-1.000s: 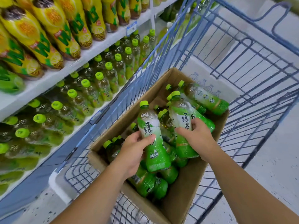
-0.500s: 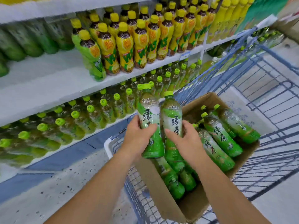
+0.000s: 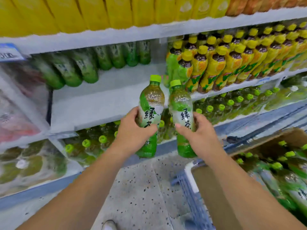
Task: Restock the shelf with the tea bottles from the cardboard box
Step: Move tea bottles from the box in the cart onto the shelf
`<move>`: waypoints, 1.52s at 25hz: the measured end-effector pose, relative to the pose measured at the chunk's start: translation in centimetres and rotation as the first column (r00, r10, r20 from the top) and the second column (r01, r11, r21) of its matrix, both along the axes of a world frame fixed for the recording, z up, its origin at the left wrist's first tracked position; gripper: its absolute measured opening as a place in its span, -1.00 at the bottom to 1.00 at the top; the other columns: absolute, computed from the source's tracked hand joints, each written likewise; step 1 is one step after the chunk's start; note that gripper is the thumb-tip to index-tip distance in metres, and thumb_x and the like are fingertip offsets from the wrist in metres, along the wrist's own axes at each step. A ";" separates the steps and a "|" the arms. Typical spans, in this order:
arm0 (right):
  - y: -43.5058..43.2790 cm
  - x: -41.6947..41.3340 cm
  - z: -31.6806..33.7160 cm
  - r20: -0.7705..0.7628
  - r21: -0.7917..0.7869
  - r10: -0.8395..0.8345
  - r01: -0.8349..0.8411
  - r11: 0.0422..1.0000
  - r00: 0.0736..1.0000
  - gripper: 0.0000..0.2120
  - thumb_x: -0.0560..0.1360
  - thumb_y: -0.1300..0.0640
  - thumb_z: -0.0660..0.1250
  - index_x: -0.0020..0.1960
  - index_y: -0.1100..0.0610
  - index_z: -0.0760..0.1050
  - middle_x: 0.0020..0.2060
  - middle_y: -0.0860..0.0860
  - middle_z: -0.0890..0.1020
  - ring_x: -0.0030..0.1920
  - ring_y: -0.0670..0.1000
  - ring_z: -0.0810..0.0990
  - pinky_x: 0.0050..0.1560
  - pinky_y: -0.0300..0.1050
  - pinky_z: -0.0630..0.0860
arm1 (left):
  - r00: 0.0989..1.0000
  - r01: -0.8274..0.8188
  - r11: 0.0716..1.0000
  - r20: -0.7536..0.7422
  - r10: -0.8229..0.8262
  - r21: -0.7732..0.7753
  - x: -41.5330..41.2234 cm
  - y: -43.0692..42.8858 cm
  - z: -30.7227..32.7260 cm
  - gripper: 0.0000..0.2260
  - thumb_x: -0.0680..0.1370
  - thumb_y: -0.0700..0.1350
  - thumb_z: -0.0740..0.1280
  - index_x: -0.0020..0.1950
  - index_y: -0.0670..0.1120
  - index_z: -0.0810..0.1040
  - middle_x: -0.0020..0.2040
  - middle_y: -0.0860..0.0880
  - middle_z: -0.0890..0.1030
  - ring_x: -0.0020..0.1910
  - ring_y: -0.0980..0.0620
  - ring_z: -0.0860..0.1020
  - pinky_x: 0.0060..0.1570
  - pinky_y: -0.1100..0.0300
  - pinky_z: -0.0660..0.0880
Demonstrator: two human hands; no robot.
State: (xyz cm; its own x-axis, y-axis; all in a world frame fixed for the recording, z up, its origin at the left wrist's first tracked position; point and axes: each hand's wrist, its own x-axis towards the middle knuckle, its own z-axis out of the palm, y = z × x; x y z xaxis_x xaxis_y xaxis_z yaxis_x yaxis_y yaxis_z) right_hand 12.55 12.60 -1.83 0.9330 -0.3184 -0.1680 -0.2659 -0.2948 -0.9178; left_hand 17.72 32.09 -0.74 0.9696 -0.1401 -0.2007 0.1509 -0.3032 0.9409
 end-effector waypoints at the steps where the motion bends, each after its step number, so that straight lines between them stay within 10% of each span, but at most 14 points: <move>1: 1.8 1.3 0.0 -0.001 0.003 0.004 -0.004 1.000 1.000 -0.69 0.46 0.02 0.49 0.16 -0.05 0.50 -0.03 -0.15 0.66 -0.06 -0.16 0.64 -0.03 -0.09 0.61 | 1.000 0.001 1.000 -0.009 -0.001 0.017 1.1 2.0 0.0 -0.73 0.38 -0.16 0.52 0.02 0.03 0.57 -0.14 0.09 0.69 -0.20 0.21 0.64 -0.21 0.30 0.58; 9: 10.5 13.7 -3.2 0.101 0.000 0.027 -0.027 1.000 0.995 -0.68 0.47 -0.01 0.47 0.19 -0.07 0.52 0.00 -0.16 0.67 -0.02 -0.15 0.65 0.06 -0.02 0.61 | 0.997 -0.081 0.997 0.017 0.081 0.010 10.4 11.1 -3.4 -0.74 0.37 -0.15 0.52 -0.01 0.07 0.58 -0.11 0.08 0.68 -0.15 0.07 0.68 -0.10 0.01 0.66; 26: 13.6 26.4 -10.4 0.520 0.105 0.028 -0.096 0.990 0.853 -0.65 0.50 0.11 0.45 0.22 -0.06 0.43 0.03 -0.14 0.66 -0.03 -0.22 0.65 0.00 -0.15 0.62 | 0.841 -0.129 0.974 0.499 0.208 -0.188 20.6 11.6 -10.2 -0.62 0.39 -0.23 0.53 0.12 0.09 0.57 -0.04 0.13 0.71 -0.05 0.19 0.67 -0.07 0.21 0.63; 32: 13.3 26.9 -12.6 0.566 -0.029 0.158 -0.172 0.985 0.809 -0.45 0.50 0.01 0.44 0.40 -0.15 0.28 0.15 -0.26 0.59 0.12 -0.27 0.57 0.09 -0.22 0.53 | 0.744 -0.106 0.989 0.651 0.151 -0.107 22.2 12.3 -12.0 -0.58 0.41 -0.15 0.55 0.17 0.15 0.52 0.06 0.16 0.66 0.04 0.27 0.62 0.05 0.21 0.61; 38: 11.4 26.4 -12.7 0.449 -0.186 0.316 -0.258 0.948 0.836 -0.73 0.55 -0.01 0.37 0.25 -0.15 0.49 0.07 -0.26 0.63 0.08 -0.27 0.59 0.01 -0.35 0.53 | 0.761 -0.265 0.957 0.635 0.130 0.120 21.3 12.8 -13.5 -0.70 0.41 0.07 0.55 0.11 0.06 0.68 -0.03 0.21 0.66 -0.04 0.26 0.60 -0.02 0.31 0.55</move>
